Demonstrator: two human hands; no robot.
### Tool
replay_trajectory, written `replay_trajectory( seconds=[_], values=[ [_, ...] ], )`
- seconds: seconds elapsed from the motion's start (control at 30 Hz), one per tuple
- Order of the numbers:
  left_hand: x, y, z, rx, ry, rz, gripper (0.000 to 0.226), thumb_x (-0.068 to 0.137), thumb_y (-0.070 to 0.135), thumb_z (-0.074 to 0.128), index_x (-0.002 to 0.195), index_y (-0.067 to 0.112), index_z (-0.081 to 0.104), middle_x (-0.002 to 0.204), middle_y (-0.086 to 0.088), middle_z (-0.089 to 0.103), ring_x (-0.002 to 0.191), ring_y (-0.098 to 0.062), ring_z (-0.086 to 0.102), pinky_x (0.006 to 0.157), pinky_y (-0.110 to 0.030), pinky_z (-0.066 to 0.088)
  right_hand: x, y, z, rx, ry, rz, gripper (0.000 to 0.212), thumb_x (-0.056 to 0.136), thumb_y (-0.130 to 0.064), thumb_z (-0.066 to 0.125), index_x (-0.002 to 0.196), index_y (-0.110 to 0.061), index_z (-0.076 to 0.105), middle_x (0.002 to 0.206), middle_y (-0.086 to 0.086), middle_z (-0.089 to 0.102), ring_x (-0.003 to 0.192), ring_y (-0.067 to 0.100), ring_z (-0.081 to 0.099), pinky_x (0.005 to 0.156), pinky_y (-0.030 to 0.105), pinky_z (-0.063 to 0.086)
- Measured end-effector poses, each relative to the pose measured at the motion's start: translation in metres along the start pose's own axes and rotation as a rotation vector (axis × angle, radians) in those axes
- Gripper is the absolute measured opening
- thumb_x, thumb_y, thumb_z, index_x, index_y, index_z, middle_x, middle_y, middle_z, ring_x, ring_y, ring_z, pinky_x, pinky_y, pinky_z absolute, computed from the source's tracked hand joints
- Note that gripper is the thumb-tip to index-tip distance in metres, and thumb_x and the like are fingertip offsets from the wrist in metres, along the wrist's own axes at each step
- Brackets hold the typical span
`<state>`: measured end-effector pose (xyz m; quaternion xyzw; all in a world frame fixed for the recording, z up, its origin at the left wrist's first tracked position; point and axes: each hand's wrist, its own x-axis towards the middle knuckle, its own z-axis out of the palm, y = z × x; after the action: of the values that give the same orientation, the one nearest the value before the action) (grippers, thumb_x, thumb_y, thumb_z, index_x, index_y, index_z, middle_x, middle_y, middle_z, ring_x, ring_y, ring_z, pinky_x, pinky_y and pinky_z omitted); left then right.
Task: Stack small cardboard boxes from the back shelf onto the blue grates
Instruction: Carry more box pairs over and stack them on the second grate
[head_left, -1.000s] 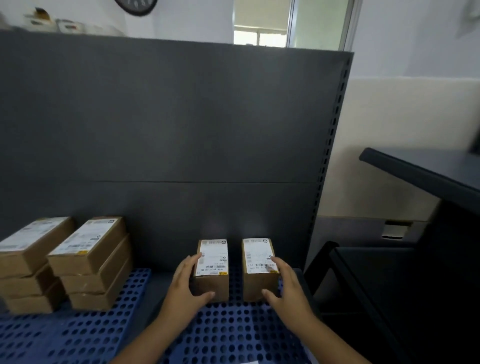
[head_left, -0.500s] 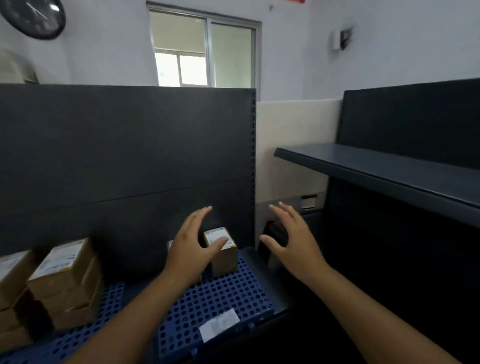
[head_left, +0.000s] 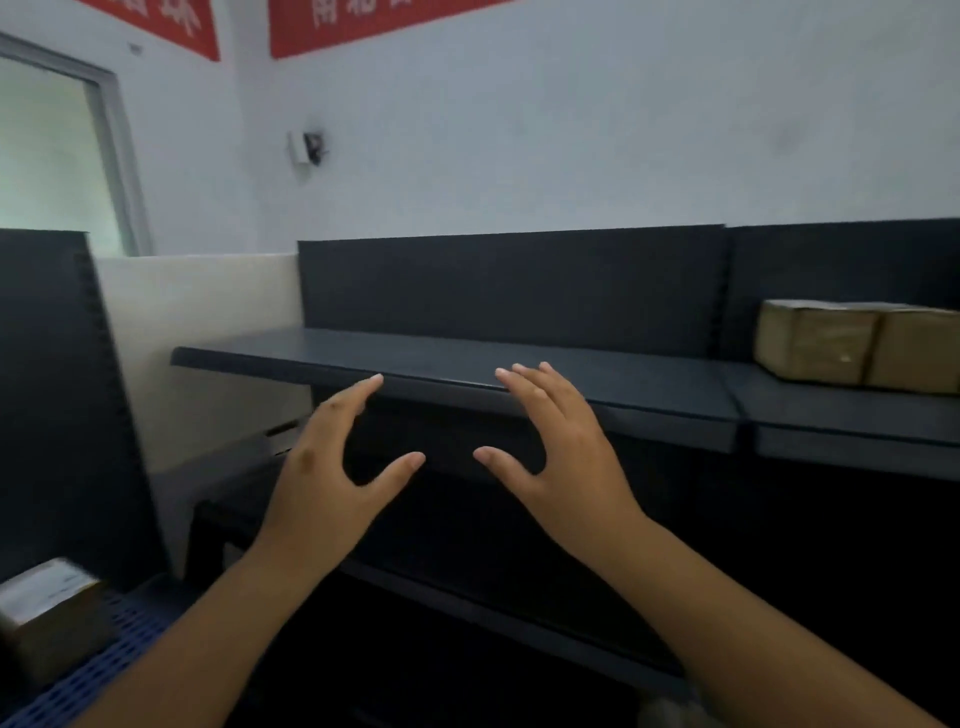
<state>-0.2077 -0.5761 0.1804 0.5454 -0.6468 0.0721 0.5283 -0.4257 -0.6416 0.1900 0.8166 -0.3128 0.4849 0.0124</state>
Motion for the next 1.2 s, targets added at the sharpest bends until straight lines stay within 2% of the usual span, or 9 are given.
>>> replay_trajectory(
  seconds=[0.1,0.33,0.5,0.57,0.73,0.93,1.03,1.13,1.2],
  values=[
    [0.005,0.056,0.045,-0.122,-0.032,0.062,0.077,0.072,0.055,0.068,0.142,0.034,0.042,0.138,0.012,0.050,0.124,-0.006,0.052,0.103,-0.036,0.045,-0.025,0.030,-0.080,-0.122,0.049,0.056,0.071,0.086,-0.053,0.061,0.147,-0.036,0.029,0.152,-0.011,0.033,0.145,0.006,0.015,0.118,0.033,0.022],
    [0.003,0.183,0.137,-0.313,-0.136,0.129,0.078,0.071,0.053,0.070,0.142,0.043,0.039,0.141,0.015,0.047,0.123,-0.004,0.052,0.103,-0.030,0.043,-0.080,0.087,-0.248,-0.312,0.103,0.186,0.068,0.087,-0.052,0.060,0.146,-0.032,0.033,0.147,-0.009,0.036,0.138,0.007,0.026,0.112,0.024,0.022],
    [0.009,0.244,0.191,-0.335,-0.231,0.121,0.080,0.071,0.059,0.069,0.141,0.053,0.031,0.148,0.014,0.039,0.126,-0.006,0.048,0.103,-0.033,0.043,-0.105,0.130,-0.321,-0.353,0.063,0.265,0.067,0.085,-0.055,0.058,0.144,-0.040,0.029,0.148,-0.009,0.033,0.137,0.010,0.030,0.111,0.032,0.030],
    [0.018,0.259,0.207,-0.341,-0.255,0.117,0.079,0.071,0.060,0.069,0.140,0.055,0.030,0.150,0.013,0.037,0.126,-0.007,0.047,0.102,-0.032,0.043,-0.105,0.147,-0.341,-0.347,0.060,0.295,0.067,0.085,-0.054,0.060,0.143,-0.040,0.029,0.147,-0.008,0.033,0.135,0.011,0.032,0.109,0.031,0.031],
    [0.063,0.271,0.248,-0.290,-0.338,0.089,0.083,0.076,0.054,0.074,0.144,0.052,0.026,0.155,0.012,0.030,0.132,-0.015,0.045,0.103,-0.036,0.044,-0.081,0.193,-0.359,-0.312,0.038,0.371,0.071,0.085,-0.049,0.063,0.145,-0.039,0.026,0.149,-0.004,0.033,0.134,0.011,0.033,0.102,0.024,0.029],
    [0.135,0.258,0.297,-0.221,-0.416,0.036,0.103,0.070,0.049,0.082,0.146,0.052,0.014,0.157,-0.003,0.026,0.131,-0.025,0.045,0.103,-0.042,0.042,-0.029,0.250,-0.339,-0.295,-0.058,0.478,0.081,0.084,-0.049,0.066,0.147,-0.043,0.016,0.152,0.004,0.034,0.127,0.023,0.047,0.100,0.036,0.041],
    [0.178,0.247,0.322,-0.146,-0.484,0.008,0.108,0.068,0.052,0.083,0.148,0.049,0.011,0.156,-0.007,0.025,0.130,-0.029,0.045,0.102,-0.043,0.043,0.003,0.283,-0.326,-0.330,-0.112,0.526,0.083,0.084,-0.050,0.066,0.147,-0.044,0.012,0.151,0.004,0.036,0.123,0.025,0.051,0.097,0.035,0.043],
    [0.209,0.241,0.349,-0.083,-0.604,-0.069,0.102,0.070,0.049,0.082,0.149,0.037,0.019,0.143,-0.013,0.043,0.116,-0.028,0.052,0.089,-0.034,0.044,0.026,0.314,-0.316,-0.335,-0.144,0.613,0.083,0.084,-0.047,0.067,0.148,-0.042,0.013,0.148,0.004,0.043,0.123,0.026,0.052,0.094,0.033,0.043],
    [0.217,0.238,0.364,-0.091,-0.683,-0.105,0.088,0.074,0.043,0.081,0.144,0.032,0.027,0.117,-0.006,0.056,0.093,-0.020,0.056,0.073,-0.030,0.045,0.031,0.331,-0.308,-0.314,-0.185,0.658,0.080,0.084,-0.045,0.068,0.147,-0.040,0.017,0.142,0.005,0.050,0.119,0.024,0.053,0.090,0.029,0.044]
  ],
)
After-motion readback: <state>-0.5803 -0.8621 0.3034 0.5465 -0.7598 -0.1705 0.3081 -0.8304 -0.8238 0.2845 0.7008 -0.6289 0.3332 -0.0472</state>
